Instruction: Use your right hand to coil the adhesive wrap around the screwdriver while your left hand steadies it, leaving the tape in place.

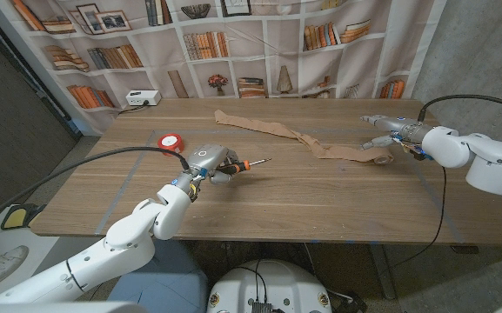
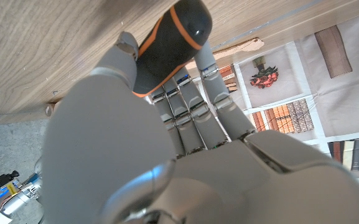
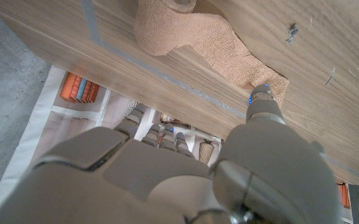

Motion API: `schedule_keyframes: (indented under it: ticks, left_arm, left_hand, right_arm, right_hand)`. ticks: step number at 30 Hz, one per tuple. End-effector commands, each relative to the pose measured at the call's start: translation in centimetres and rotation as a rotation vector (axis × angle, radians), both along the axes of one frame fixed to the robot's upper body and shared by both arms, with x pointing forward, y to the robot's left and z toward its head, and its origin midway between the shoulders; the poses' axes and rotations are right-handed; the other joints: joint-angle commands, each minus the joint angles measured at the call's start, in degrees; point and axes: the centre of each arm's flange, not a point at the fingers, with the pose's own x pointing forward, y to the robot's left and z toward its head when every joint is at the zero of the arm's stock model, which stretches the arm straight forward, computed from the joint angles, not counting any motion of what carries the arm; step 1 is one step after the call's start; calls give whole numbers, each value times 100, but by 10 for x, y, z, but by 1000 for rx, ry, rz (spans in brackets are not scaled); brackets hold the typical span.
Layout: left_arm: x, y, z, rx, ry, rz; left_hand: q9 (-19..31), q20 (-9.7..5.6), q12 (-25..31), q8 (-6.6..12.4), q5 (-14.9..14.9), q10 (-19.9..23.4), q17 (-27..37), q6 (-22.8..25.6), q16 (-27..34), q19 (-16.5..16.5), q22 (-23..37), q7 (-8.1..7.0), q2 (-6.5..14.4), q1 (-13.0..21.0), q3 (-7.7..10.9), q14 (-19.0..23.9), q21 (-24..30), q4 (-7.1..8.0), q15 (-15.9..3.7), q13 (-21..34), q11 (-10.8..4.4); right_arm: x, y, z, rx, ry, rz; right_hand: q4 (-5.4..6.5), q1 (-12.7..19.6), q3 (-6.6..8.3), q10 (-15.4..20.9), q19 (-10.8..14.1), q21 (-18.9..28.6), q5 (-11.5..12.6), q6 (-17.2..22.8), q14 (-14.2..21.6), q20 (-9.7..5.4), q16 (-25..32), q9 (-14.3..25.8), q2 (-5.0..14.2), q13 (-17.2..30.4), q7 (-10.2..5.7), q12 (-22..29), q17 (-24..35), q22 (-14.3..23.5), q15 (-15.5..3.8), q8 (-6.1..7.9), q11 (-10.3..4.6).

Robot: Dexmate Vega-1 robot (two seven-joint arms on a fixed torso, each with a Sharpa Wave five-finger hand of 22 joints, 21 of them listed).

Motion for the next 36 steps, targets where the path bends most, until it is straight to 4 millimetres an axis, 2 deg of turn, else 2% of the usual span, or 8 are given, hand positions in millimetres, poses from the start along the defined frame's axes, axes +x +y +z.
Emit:
schedule_keyframes:
  ticks: [1, 14, 36]
  left_arm:
    - [-1, 1, -2, -6, 5, 7]
    - [-1, 1, -4, -12, 9, 14]
    - [1, 2, -7, -26, 18, 21]
  left_hand:
    - [259, -41, -9, 102, 38, 57, 19, 80, 4, 30, 9, 91, 1228, 1238, 57, 111, 37, 14, -60, 21, -1]
    - [245, -42, -19, 89, 39, 59, 24, 107, -4, 10, -3, 68, 1223, 1237, 58, 114, 83, 17, -60, 41, -12]
    - [225, -36, -34, 76, 35, 73, 31, 149, -17, -28, -14, 41, 1219, 1231, 61, 119, 150, 23, -58, 66, -14]
  right_arm:
    - [5, -1, 4, -89, 40, -43]
    - [18, -15, 1, -121, 90, -91]
    - [29, -31, -5, -160, 143, -124]
  right_hand:
    - [30, 53, 21, 11, -18, -9, 29, -62, -207, 20, -5, 30, 3, 21, 12, 16, 0, 14, -58, -11, 16]
    - [40, 82, 24, 95, -17, -5, 34, -88, -207, 7, 2, 33, 7, 29, 67, 52, 0, 13, -56, 7, 48]
    - [46, 154, 34, 279, 90, 26, 52, 37, -102, -21, 41, 33, 17, 43, 79, 114, -4, 11, -98, 75, 21]
